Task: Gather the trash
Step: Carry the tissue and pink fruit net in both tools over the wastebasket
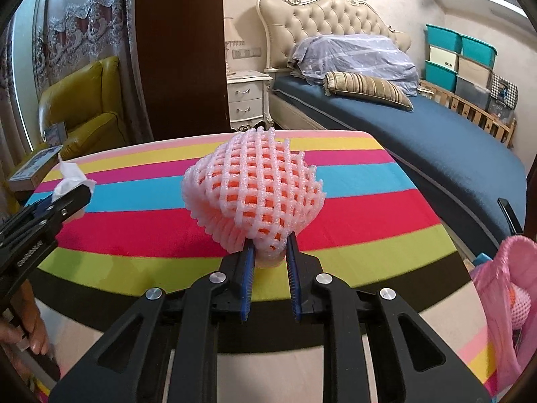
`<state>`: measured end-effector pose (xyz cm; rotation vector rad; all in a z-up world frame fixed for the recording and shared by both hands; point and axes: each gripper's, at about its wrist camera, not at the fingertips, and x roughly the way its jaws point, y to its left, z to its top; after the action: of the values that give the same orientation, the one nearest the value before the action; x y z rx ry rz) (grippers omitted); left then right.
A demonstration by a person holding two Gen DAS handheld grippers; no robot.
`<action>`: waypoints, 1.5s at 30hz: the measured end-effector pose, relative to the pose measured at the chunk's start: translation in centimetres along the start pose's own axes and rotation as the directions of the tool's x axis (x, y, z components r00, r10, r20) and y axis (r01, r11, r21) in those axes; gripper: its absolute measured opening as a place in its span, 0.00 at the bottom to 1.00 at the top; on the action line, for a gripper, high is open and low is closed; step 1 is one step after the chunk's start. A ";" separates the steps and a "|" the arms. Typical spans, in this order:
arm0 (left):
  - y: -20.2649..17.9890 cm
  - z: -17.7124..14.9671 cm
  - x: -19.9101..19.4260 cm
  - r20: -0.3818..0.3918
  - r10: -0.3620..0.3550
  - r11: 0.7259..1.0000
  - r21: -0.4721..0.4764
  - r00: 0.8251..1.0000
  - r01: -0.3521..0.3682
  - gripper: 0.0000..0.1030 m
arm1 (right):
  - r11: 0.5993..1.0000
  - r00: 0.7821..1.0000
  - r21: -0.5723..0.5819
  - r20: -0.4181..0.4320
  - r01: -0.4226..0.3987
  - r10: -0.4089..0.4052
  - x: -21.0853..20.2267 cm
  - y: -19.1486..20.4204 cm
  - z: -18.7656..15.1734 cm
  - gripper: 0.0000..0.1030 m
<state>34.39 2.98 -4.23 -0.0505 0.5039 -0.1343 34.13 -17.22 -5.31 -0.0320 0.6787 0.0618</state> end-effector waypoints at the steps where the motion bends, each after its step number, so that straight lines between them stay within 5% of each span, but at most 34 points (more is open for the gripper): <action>1: -0.3 -0.1 -0.1 -0.002 -0.012 1.000 0.008 1.000 0.012 0.33 | 1.000 1.000 0.003 0.004 0.000 0.000 -0.3 -0.1 -0.2 0.18; 14: -6.9 -1.6 -1.6 -0.043 -0.216 0.971 0.099 0.975 0.219 0.33 | 0.996 0.999 0.089 0.046 -0.001 -0.003 -6.1 -5.6 -3.6 0.18; 28: -13.6 -3.5 -3.4 -0.096 -0.277 0.926 0.240 0.956 0.292 0.33 | 0.984 0.996 0.175 0.086 0.011 -0.027 -10.1 -10.7 -6.5 0.18; 45: -23.6 -3.9 -4.6 -0.147 -0.410 0.834 0.340 0.900 0.435 0.33 | 0.934 0.975 0.339 0.141 0.118 -0.174 -15.4 -19.8 -9.3 0.18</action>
<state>25.75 -19.80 -3.47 0.2115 0.5235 -0.6686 17.67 -38.19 -2.63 0.2418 0.5074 -0.1920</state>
